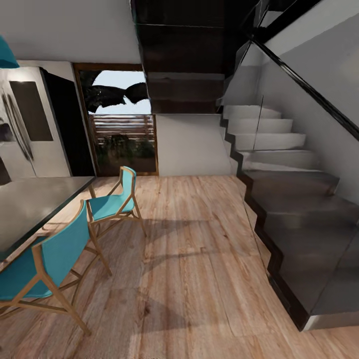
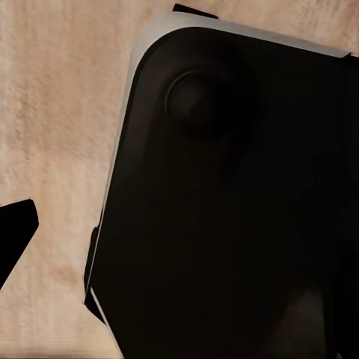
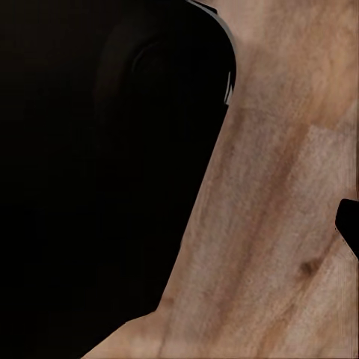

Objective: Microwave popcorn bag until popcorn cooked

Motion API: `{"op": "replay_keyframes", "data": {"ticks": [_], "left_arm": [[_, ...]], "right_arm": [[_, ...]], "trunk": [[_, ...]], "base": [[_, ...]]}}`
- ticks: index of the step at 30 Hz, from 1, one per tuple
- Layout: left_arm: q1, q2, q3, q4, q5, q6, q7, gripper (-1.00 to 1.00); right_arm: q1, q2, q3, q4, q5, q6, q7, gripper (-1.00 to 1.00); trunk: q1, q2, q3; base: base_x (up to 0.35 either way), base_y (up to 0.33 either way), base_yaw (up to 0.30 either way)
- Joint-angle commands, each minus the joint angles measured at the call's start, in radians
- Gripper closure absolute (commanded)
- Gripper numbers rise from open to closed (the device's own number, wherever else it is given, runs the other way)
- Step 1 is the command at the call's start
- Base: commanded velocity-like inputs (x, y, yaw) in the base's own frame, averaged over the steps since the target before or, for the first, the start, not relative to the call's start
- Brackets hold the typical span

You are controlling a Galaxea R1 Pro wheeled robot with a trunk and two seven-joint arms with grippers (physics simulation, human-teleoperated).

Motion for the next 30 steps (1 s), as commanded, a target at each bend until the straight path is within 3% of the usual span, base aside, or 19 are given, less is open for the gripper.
{"op": "replay_keyframes", "data": {"ticks": [1, 30], "left_arm": [[0.000, 0.000, 0.001, -0.001, 0.004, -0.001, 0.000, -1.00], [0.000, 0.000, 0.001, -0.001, 0.004, -0.001, 0.000, -1.00]], "right_arm": [[0.000, 0.000, 0.001, 0.001, 0.003, -0.004, -0.004, -1.00], [0.000, 0.000, 0.002, 0.003, 0.001, -0.020, -0.004, -1.00]], "trunk": [[0.000, 0.000, -0.001], [0.000, 0.000, -0.001]], "base": [[0.000, 0.000, 0.300], [0.000, 0.000, 0.300]]}}
